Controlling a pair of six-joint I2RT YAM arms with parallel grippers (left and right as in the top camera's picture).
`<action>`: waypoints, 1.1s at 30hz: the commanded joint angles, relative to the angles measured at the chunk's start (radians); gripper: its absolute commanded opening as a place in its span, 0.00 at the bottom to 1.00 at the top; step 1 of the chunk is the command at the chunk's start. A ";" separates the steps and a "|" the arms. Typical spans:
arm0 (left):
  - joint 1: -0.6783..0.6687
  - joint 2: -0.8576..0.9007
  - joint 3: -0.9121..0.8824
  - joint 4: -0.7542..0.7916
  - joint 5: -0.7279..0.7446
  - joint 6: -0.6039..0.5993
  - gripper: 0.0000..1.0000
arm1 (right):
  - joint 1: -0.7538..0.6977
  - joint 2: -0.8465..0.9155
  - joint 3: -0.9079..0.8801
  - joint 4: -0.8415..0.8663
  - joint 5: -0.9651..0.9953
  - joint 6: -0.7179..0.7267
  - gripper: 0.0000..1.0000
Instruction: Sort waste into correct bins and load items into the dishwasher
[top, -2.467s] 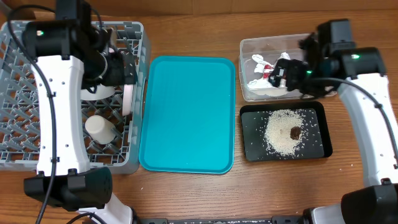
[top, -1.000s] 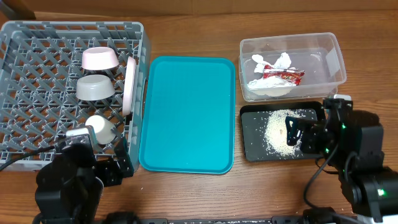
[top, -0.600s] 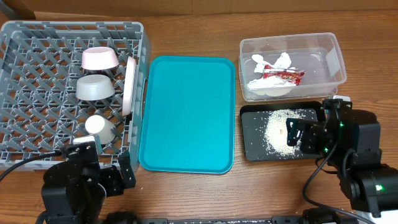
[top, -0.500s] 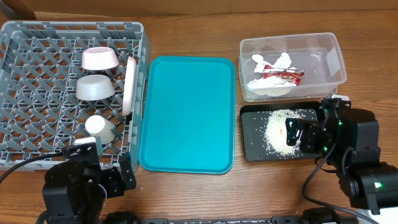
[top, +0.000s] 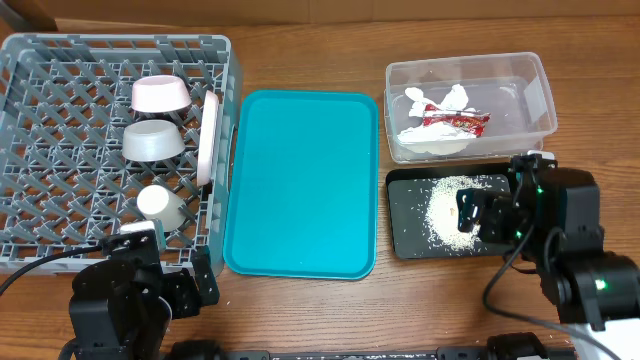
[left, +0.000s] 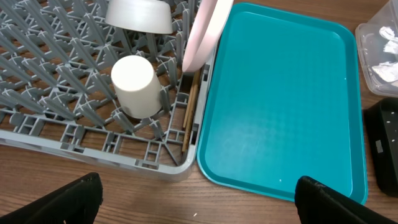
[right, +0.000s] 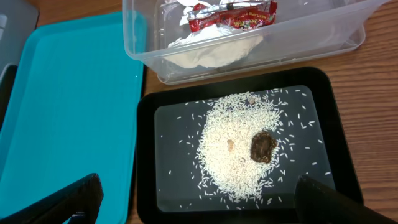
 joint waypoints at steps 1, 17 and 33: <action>-0.007 -0.008 -0.006 -0.002 0.005 -0.006 1.00 | -0.002 -0.084 -0.047 0.002 0.006 -0.008 1.00; -0.007 -0.008 -0.006 -0.003 0.005 -0.006 1.00 | 0.011 -0.629 -0.477 0.301 0.032 -0.008 1.00; -0.006 -0.008 -0.006 -0.003 0.005 -0.006 1.00 | 0.037 -0.848 -0.920 1.070 0.070 -0.008 1.00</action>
